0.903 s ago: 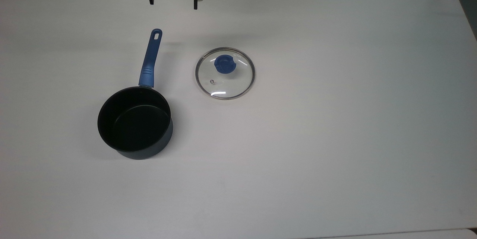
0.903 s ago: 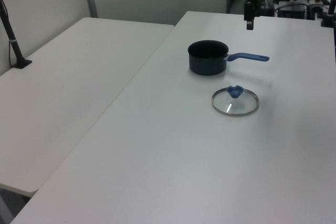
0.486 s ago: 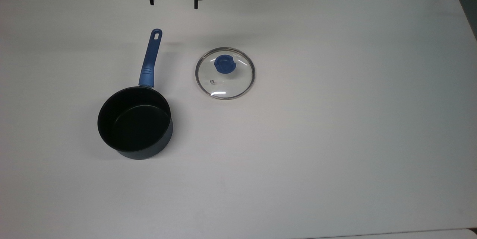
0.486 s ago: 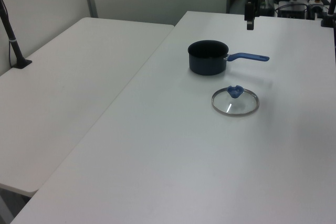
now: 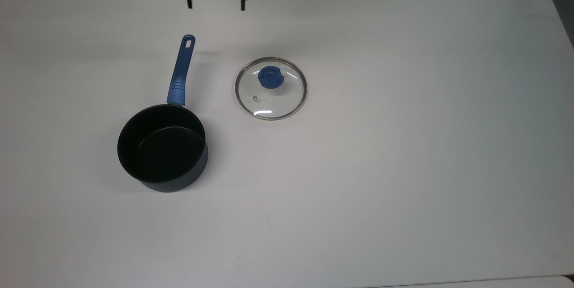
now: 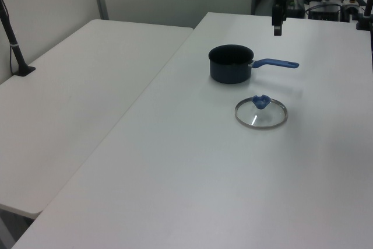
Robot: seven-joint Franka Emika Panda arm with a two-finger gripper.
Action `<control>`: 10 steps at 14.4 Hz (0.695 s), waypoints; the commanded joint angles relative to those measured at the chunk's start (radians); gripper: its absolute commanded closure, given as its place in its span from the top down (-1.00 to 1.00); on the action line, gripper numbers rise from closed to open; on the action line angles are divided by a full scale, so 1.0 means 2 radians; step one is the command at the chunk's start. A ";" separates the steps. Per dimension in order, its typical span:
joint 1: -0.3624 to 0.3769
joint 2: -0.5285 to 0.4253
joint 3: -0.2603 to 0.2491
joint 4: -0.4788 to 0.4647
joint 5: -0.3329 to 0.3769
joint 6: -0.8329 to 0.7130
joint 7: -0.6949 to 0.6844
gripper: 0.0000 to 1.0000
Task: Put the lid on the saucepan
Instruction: 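Move the gripper over the glass lid's blue knob and descend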
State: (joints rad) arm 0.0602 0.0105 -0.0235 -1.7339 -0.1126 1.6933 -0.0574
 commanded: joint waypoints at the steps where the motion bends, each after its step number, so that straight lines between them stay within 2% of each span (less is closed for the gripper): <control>1: 0.013 0.006 -0.001 -0.009 0.033 -0.001 -0.042 1.00; 2: 0.014 0.008 -0.001 -0.010 0.044 -0.001 -0.053 1.00; 5: 0.032 0.022 -0.001 -0.014 0.045 0.003 -0.069 1.00; 10: 0.045 0.054 -0.001 -0.042 0.046 0.067 -0.071 1.00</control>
State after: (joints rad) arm 0.1411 0.0953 -0.0212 -1.7821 -0.0358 1.7659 -0.1705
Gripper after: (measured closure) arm 0.000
